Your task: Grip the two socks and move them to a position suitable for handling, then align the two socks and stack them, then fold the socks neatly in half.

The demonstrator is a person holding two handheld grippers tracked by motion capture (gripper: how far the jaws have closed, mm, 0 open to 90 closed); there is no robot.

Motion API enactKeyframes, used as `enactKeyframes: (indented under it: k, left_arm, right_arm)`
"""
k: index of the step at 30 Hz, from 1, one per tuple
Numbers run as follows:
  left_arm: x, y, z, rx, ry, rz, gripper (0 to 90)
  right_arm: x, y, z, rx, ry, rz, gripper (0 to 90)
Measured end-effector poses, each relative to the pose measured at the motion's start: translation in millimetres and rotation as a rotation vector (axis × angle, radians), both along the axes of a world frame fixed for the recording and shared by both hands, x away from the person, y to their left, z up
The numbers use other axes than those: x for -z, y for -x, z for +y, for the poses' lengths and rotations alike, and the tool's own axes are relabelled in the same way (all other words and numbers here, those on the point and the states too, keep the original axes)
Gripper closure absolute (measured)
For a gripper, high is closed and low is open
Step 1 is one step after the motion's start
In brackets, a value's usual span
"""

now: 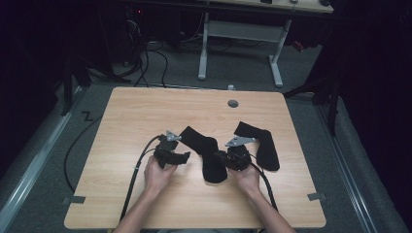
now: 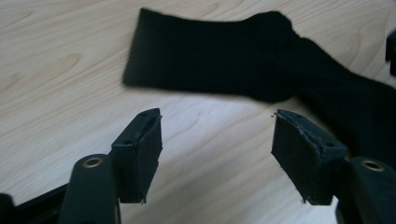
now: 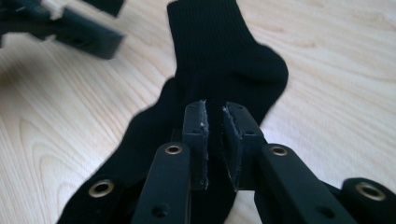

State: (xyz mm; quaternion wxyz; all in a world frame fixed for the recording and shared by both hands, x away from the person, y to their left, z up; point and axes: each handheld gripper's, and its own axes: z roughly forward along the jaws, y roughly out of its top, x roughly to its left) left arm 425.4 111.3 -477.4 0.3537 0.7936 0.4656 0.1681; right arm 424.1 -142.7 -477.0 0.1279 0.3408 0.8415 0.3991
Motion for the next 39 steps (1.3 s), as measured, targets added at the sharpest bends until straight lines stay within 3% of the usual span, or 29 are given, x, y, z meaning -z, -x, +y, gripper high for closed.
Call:
enactKeyframes:
  k: [6, 13, 17, 19, 28, 30, 39]
  left_arm:
    - [6.6, -18.4, -20.4, -0.025, -0.001, -0.004, 38.9]
    - [13.1, -30.9, -28.6, -0.033, -0.064, 0.007, 39.1]
    - [9.4, -36.2, -35.8, -0.016, -0.090, -0.003, 39.1]
    - [9.0, -39.5, -38.9, -0.016, -0.124, -0.011, 39.1]
    - [10.6, -51.8, -42.3, -0.020, -0.159, 0.000, 39.9]
    - [10.7, -52.0, -42.7, -0.018, -0.173, -0.013, 40.9]
    - [13.2, -59.3, -35.3, -0.020, -0.140, -0.011, 41.2]
  right_arm:
    - [11.8, 6.3, -2.1, -0.006, 0.034, 0.005, 79.8]
    - [23.4, 10.5, 3.4, -0.028, 0.067, 0.022, 76.8]
    - [24.3, 12.2, 4.9, -0.035, 0.066, 0.010, 74.0]
    - [25.0, 13.1, 5.0, -0.039, 0.065, 0.003, 71.8]
    - [26.6, 20.5, 11.5, -0.044, 0.096, -0.040, 64.1]
    - [26.4, 21.5, 13.0, -0.045, 0.104, -0.045, 62.5]
    - [27.4, 27.6, 20.6, -0.087, 0.102, -0.048, 60.1]
